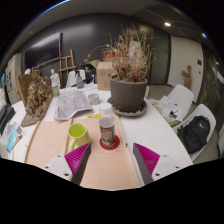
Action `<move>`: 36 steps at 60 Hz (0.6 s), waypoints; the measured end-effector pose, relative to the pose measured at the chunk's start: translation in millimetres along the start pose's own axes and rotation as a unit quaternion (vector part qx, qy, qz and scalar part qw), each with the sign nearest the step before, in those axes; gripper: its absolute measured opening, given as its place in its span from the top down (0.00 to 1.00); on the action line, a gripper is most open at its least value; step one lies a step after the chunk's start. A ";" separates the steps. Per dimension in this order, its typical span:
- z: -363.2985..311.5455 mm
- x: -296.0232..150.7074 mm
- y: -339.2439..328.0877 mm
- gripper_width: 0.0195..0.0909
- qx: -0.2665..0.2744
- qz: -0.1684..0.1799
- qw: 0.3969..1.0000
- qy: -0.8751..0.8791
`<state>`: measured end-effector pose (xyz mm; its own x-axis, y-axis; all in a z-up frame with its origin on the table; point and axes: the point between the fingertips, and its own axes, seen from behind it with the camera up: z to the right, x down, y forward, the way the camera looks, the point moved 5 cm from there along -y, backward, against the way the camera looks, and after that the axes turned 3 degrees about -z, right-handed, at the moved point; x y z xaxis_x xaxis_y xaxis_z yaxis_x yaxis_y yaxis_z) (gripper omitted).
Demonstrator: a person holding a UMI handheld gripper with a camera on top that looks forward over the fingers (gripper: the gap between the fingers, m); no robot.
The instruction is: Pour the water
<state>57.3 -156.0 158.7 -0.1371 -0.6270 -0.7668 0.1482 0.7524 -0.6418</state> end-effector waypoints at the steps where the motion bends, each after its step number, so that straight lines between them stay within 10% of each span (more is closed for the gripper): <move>1: -1.1 2.4 -10.3 0.07 0.003 -0.002 1.000 0.000; 36: -90.7 42.8 -187.4 0.07 0.015 0.015 0.998 -0.051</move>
<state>-65.2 -305.6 247.0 -0.0326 -0.6220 -0.7823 0.1796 0.7664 -0.6168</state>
